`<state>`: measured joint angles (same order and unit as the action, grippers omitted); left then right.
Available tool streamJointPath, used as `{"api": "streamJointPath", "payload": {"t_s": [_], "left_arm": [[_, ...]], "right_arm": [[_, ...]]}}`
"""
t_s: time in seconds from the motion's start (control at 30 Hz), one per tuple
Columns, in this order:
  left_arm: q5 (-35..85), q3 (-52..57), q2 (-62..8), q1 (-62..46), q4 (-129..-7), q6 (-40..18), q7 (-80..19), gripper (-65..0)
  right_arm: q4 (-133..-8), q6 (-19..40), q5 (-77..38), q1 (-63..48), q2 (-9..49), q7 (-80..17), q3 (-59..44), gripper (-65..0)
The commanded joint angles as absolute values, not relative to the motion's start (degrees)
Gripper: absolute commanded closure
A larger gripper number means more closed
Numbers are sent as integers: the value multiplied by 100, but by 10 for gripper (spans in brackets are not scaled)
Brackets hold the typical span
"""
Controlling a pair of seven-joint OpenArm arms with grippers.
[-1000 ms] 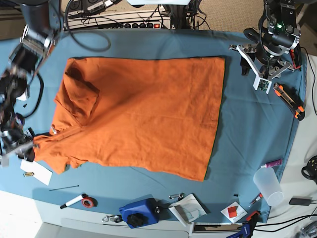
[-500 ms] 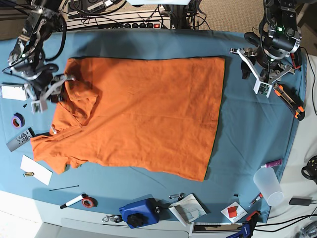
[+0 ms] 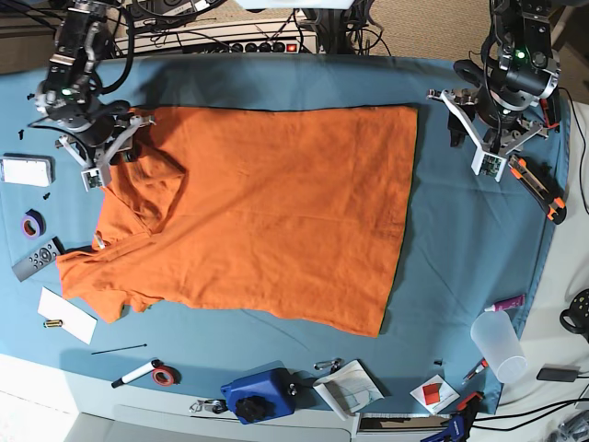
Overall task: Layout the t-shirt on the table in an organized manner, then fold the t-shirt properly
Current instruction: 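Release the hem and grasp the collar area with the right gripper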
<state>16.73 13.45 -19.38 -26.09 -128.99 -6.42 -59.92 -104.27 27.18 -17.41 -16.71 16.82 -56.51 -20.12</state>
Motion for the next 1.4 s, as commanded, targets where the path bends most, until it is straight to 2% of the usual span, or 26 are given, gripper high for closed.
{"api": "streamJointPath", "payload": {"t_s": [0.0,0.07,0.17,0.2,0.57,0.77,0.93,1.07,1.2,1.37], "left_arm": [[1669,1365,-1984,-2585,-12991,-644,-5907,-284],[1669,1365,-1984,-2585,-12991,-644,-5907,-284],[1671,1365,-1984,-2585,-12991,-644,-5907,-284],[1669,1365,-1986,-2585,-12991,-646,-5907,-284],[1671,1365,-1986,-2569,-12993,-644,-5885,-284],[1669,1365,-1986,-2569,-12991,-644,-5885,-284],[1669,1365,-1986,-2569,-12991,-644,-5859,-284],[1669,1365,-1986,-2571,-12993,-644,-5846,-284],[1669,1365,-1986,-2571,-12993,-644,-5846,-284],[1671,1365,-1984,-2569,-12991,-644,-5846,-284]], "right_arm": [[-10527,2609,-1638,-1621,1763,-5481,-1933,-187],[-10525,2394,-1350,-1621,1763,-5413,-1726,-172],[-10527,2274,-1033,-1621,1763,-5395,-1520,-22],[-10527,2259,-930,-1619,1763,-5393,-1496,0],[-11124,2250,-897,-1684,1765,-5382,-1522,0],[-12044,2112,-897,-2231,1763,-5435,-1909,0],[-12140,2119,-956,-2578,1763,-5402,-2237,0],[-12140,2464,-961,-2620,1763,-5411,-2235,0],[-12140,2672,-958,-2617,1765,-5284,-2235,-216],[-11865,2259,-965,-2217,1765,-4869,-2235,-231]]}}
